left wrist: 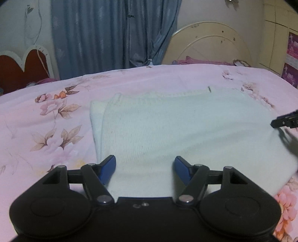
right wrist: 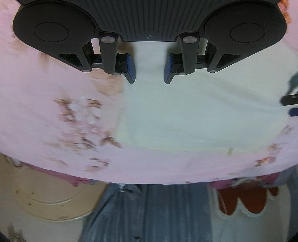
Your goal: Fold small clothes
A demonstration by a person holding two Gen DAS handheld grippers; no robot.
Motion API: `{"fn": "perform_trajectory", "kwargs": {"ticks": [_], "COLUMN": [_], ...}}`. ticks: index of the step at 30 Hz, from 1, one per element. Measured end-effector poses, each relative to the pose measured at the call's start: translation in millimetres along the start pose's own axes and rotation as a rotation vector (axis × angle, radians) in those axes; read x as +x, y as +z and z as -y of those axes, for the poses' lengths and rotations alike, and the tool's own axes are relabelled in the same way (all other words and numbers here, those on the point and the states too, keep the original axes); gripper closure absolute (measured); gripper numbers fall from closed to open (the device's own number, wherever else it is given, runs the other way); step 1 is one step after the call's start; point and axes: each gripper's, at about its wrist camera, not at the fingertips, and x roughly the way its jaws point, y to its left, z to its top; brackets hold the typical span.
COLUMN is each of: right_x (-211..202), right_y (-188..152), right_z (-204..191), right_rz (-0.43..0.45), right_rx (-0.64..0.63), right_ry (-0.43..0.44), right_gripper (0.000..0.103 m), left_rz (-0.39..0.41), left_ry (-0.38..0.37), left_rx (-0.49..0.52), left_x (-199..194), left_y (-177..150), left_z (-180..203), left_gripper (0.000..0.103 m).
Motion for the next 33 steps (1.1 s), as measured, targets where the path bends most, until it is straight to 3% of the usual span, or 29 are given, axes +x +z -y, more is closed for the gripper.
{"fn": "perform_trajectory", "kwargs": {"ticks": [4,9,11,15,19,21,22,27,33], "right_x": [-23.7,-35.6,-28.9,-39.2,-55.3,-51.7,-49.4,-52.1,-63.4], "right_y": [-5.8,-26.9,-39.2,-54.7,-54.0,-55.4,-57.9,-60.1,-70.9], "right_z": [-26.0,-88.4,-104.3,-108.8,-120.7,-133.8,-137.8,-127.9,-60.4], "right_rz": [0.05,0.034,-0.006,0.026,0.056,0.035,0.025,0.026,0.008], "right_rx": [-0.033,-0.129,-0.171,-0.16,-0.138,-0.16,-0.158,-0.156,-0.014], "right_ry": [0.062,0.208,0.175,0.137,0.211,0.227,0.229,0.195,0.058], "right_gripper": [0.07,0.07,0.07,0.07,0.07,0.07,0.07,0.07,0.07], "left_rz": [0.019,-0.002,-0.029,-0.019,0.016,-0.001,-0.012,-0.01,-0.006], "left_ry": [-0.034,-0.093,-0.071,-0.068,-0.075,-0.062,-0.057,-0.013,0.031], "left_rx": [-0.056,0.004,0.033,-0.015,-0.029,-0.029,-0.028,-0.048,-0.101], "left_x": [-15.8,-27.6,-23.7,-34.6,-45.0,-42.7,-41.1,-46.3,-61.0], "left_y": [-2.8,-23.2,-33.7,-37.3,-41.0,-42.3,-42.8,-48.7,-62.8], "left_z": [19.8,65.8,74.4,66.8,68.6,72.5,74.0,61.8,27.1], "left_gripper": [0.03,0.031,0.03,0.032,0.032,0.04,0.039,0.036,0.035]}}
